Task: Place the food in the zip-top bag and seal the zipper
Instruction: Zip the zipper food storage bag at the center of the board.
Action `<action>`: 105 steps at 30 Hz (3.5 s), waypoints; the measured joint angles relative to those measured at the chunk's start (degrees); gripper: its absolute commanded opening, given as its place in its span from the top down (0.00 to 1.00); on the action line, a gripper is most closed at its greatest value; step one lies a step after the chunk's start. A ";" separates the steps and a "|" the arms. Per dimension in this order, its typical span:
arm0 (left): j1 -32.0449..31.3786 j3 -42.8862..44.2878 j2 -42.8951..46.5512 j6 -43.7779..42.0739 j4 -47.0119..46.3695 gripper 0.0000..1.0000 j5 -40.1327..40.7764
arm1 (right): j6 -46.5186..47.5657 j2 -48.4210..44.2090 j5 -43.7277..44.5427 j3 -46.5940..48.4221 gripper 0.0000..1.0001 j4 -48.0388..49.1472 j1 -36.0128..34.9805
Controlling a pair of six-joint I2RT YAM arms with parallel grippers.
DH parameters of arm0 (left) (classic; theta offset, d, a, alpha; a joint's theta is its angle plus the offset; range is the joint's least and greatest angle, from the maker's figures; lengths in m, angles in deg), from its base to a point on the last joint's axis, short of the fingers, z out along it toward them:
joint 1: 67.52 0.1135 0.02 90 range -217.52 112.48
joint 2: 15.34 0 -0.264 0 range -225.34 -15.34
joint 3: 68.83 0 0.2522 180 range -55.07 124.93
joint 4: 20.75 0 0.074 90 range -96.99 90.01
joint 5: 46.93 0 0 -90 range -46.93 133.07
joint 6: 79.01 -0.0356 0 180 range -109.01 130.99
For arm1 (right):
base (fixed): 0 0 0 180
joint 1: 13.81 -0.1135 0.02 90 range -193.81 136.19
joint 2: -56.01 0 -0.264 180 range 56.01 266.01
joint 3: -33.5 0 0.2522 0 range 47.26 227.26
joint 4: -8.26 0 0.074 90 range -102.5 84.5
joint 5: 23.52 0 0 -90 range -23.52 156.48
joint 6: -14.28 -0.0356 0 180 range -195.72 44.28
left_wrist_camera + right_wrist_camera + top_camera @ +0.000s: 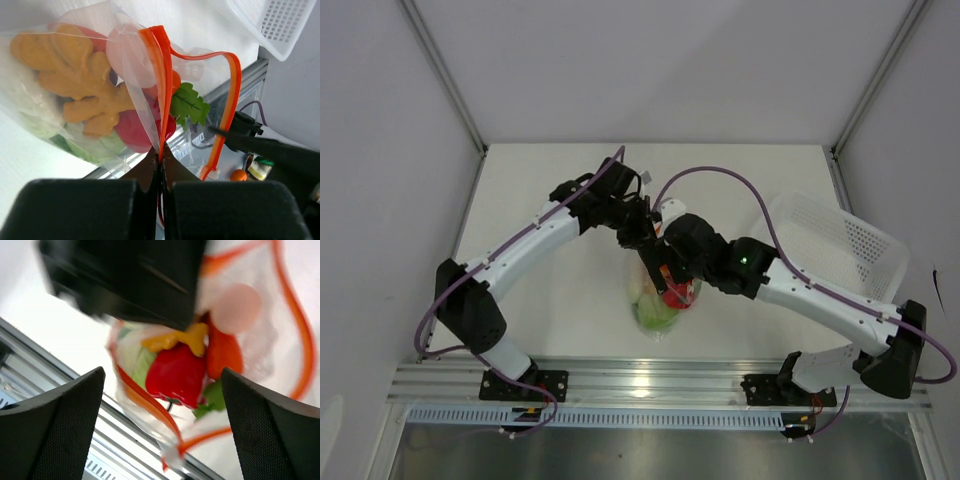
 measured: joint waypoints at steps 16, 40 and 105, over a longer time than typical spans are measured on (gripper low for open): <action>3.15 -15.76 20.11 13.79 -3.87 0.99 9.29 | -12.57 -34.01 3.17 -25.40 0.01 11.74 -0.50; 3.15 -17.57 20.83 16.06 -6.64 0.99 6.99 | -10.99 -26.69 2.34 -48.94 1.00 53.22 1.92; -6.27 -7.04 14.95 -49.00 -26.91 0.50 -20.41 | 5.84 -26.88 -48.46 -26.60 1.00 25.88 26.58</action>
